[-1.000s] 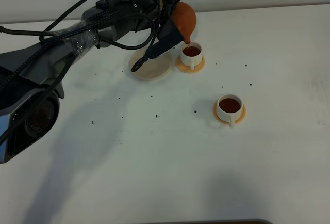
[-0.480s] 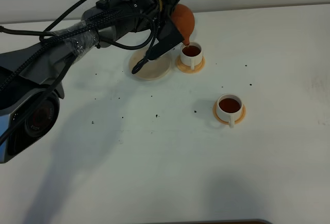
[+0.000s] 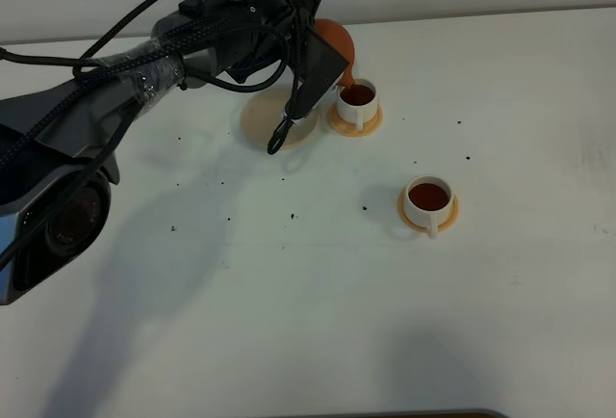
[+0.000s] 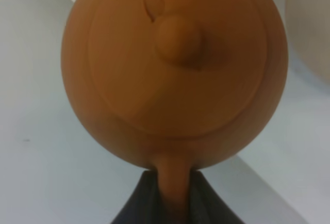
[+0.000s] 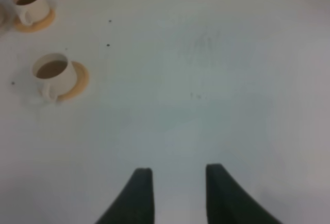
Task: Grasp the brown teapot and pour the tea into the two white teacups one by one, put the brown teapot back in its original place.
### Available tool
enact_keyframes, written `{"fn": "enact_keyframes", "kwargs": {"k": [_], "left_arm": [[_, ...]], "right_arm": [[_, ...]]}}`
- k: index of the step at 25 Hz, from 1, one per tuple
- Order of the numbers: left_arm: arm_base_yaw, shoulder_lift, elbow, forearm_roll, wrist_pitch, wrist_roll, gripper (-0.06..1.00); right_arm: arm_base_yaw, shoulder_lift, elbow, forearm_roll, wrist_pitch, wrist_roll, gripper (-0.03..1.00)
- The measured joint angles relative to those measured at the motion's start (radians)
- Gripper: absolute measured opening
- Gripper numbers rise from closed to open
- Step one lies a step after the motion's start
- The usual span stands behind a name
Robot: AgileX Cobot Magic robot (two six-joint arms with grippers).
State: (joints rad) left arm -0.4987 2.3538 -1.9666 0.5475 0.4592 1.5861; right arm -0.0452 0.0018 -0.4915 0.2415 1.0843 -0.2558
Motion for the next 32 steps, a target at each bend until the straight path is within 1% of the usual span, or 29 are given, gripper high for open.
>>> {"fn": "enact_keyframes", "kwargs": {"k": [3,5,7,8,11,14,17,20,23,25,28,30,32], "left_arm": [[0.0,-0.011,0.0,-0.029,0.022,-0.024,0.1],[0.0,-0.028,0.0,-0.06,0.064,-0.039,0.1],[0.0,-0.053,0.0,-0.088,0.11,-0.087,0.1],[0.0,-0.063,0.0,-0.101,0.134,-0.132,0.1],[0.0,-0.097,0.0,-0.119,0.203,-0.316,0.1],[0.0,-0.114,0.0,-0.124,0.307,-0.505,0.1],[0.0,-0.121,0.0,-0.154,0.436,-0.644,0.1],[0.0,-0.121,0.0,-0.198,0.555,-0.754,0.1],[0.0,-0.121,0.0,-0.239,0.641,-0.873,0.1],[0.0,-0.121,0.0,-0.274,0.68,-0.968,0.1],[0.0,-0.122,0.0,-0.322,0.712,-1.142,0.1],[0.0,-0.116,0.0,-0.356,0.72,-1.229,0.1],[0.0,-0.1,0.0,-0.395,0.724,-1.295,0.1]], "right_arm": [[0.0,0.0,0.0,0.0,0.0,0.0,0.24],[0.0,0.0,0.0,0.0,0.0,0.0,0.24],[0.0,0.0,0.0,0.0,0.0,0.0,0.24],[0.0,0.0,0.0,0.0,0.0,0.0,0.24],[0.0,0.0,0.0,0.0,0.0,0.0,0.24],[0.0,0.0,0.0,0.0,0.0,0.0,0.24],[0.0,0.0,0.0,0.0,0.0,0.0,0.24],[0.0,0.0,0.0,0.0,0.0,0.0,0.24],[0.0,0.0,0.0,0.0,0.0,0.0,0.24],[0.0,0.0,0.0,0.0,0.0,0.0,0.24],[0.0,0.0,0.0,0.0,0.0,0.0,0.24],[0.0,0.0,0.0,0.0,0.0,0.0,0.24],[0.0,0.0,0.0,0.0,0.0,0.0,0.24]]}}
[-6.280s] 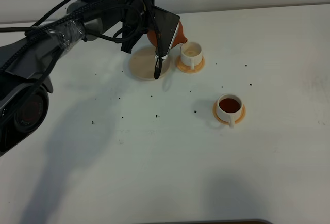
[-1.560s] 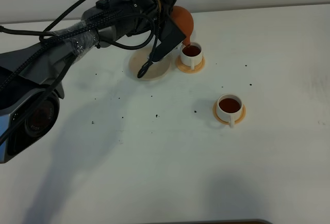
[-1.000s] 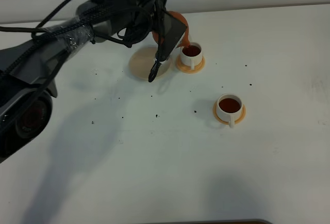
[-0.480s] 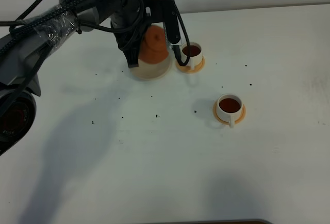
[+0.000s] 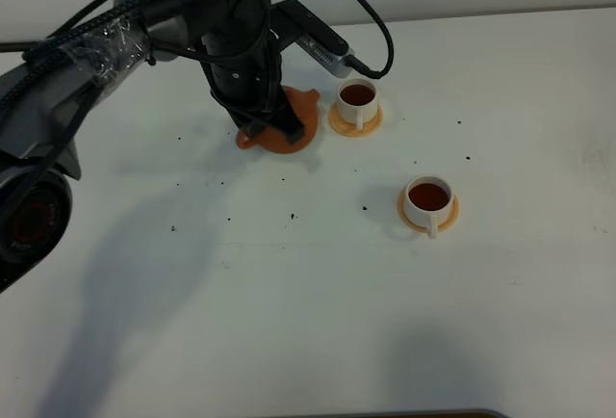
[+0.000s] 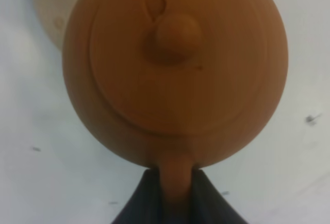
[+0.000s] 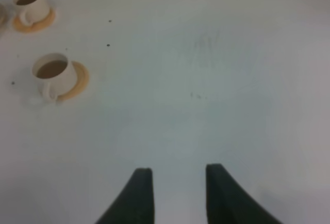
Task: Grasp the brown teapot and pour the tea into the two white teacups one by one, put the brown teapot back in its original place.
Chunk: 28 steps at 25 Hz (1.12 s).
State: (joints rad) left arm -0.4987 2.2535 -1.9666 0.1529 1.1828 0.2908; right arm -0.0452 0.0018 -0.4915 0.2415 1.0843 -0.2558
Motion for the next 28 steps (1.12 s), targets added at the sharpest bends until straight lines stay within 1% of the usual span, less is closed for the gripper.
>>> {"fn": "enact_keyframes", "kwargs": {"k": [2,5,14,16,22,25,28], "left_arm": [[0.0,0.019,0.0,-0.037,-0.001,-0.038,0.1],[0.0,0.042,0.0,-0.058,-0.018,-0.058,0.1],[0.008,-0.015,0.0,-0.06,-0.044,-0.088,0.1],[0.02,-0.04,0.0,-0.06,-0.044,-0.106,0.1],[0.088,-0.059,0.0,-0.061,-0.044,-0.221,0.1],[0.111,-0.059,0.0,-0.058,-0.06,-0.24,0.1],[0.116,-0.053,0.0,-0.057,-0.086,-0.248,0.1]], "right_arm": [[0.0,0.0,0.0,0.0,0.0,0.0,0.24],[0.0,0.0,0.0,0.0,0.0,0.0,0.24],[0.0,0.0,0.0,0.0,0.0,0.0,0.24],[0.0,0.0,0.0,0.0,0.0,0.0,0.24],[0.0,0.0,0.0,0.0,0.0,0.0,0.24],[0.0,0.0,0.0,0.0,0.0,0.0,0.24],[0.0,0.0,0.0,0.0,0.0,0.0,0.24]]}}
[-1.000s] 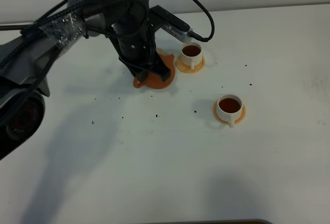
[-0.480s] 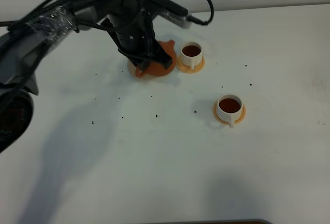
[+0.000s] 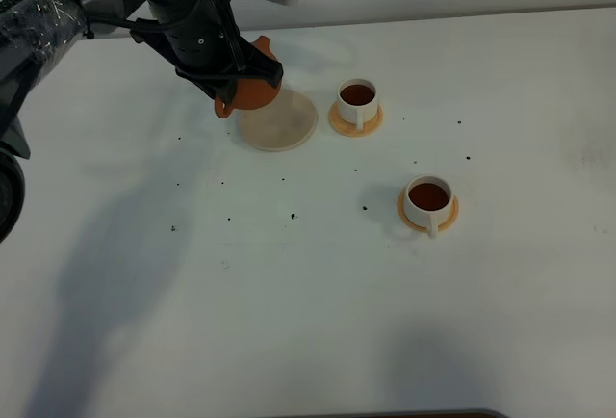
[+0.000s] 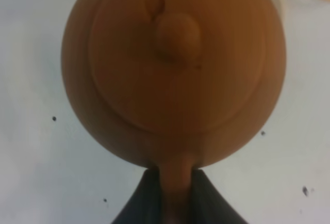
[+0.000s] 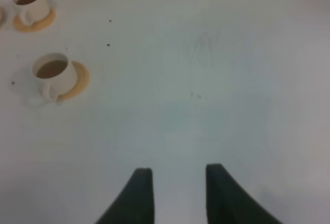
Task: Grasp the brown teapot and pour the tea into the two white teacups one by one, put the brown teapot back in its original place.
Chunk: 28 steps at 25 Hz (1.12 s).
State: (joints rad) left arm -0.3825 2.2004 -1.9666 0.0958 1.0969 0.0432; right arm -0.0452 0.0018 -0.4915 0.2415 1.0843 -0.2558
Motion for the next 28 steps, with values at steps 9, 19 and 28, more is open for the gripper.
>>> {"fn": "enact_keyframes", "kwargs": {"k": [9,19,28], "left_arm": [[0.0,0.113,0.0,-0.045,-0.118,-0.001,0.1],[0.0,0.137,0.002,-0.07,-0.138,-0.001,0.1],[0.0,0.167,0.002,-0.075,-0.068,0.0,0.1]], "right_arm": [[0.0,0.0,0.0,0.0,0.0,0.0,0.24],[0.0,0.0,0.0,0.0,0.0,0.0,0.24],[0.0,0.0,0.0,0.0,0.0,0.0,0.24]]}}
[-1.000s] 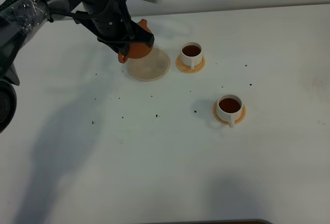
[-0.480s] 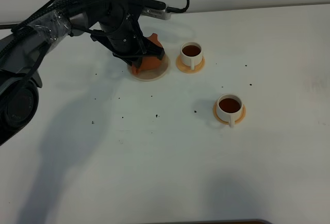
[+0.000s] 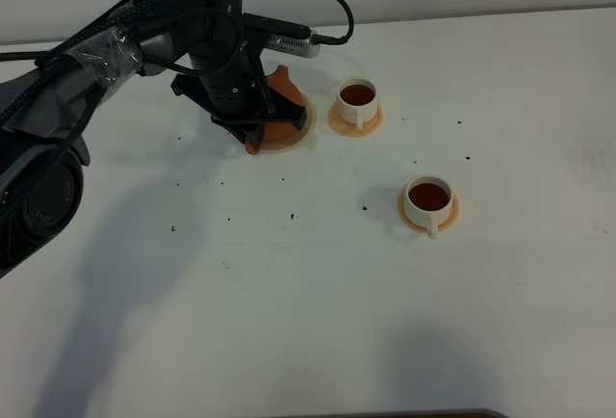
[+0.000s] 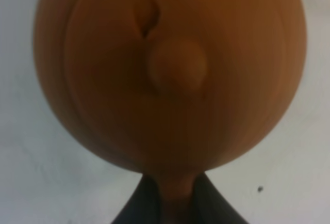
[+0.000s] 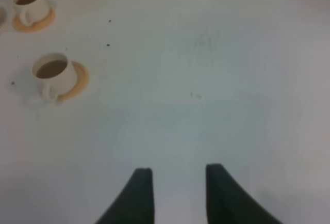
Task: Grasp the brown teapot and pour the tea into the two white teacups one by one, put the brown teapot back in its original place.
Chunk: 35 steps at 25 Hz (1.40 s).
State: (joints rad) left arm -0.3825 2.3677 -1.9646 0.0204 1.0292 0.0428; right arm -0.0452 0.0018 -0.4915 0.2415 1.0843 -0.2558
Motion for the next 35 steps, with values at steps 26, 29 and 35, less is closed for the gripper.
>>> {"fn": "enact_keyframes", "kwargs": {"k": [26,29,35], "left_arm": [[0.0,-0.144,0.013,-0.01,0.159,-0.009,0.55],[0.0,-0.25,0.074,-0.009,0.159,-0.014,0.54],[0.0,-0.532,0.39,0.038,0.159,-0.018,0.52]], "right_arm": [[0.0,0.0,0.0,0.0,0.0,0.0,0.24],[0.0,0.0,0.0,0.0,0.0,0.0,0.24],[0.0,0.0,0.0,0.0,0.0,0.0,0.24]]}}
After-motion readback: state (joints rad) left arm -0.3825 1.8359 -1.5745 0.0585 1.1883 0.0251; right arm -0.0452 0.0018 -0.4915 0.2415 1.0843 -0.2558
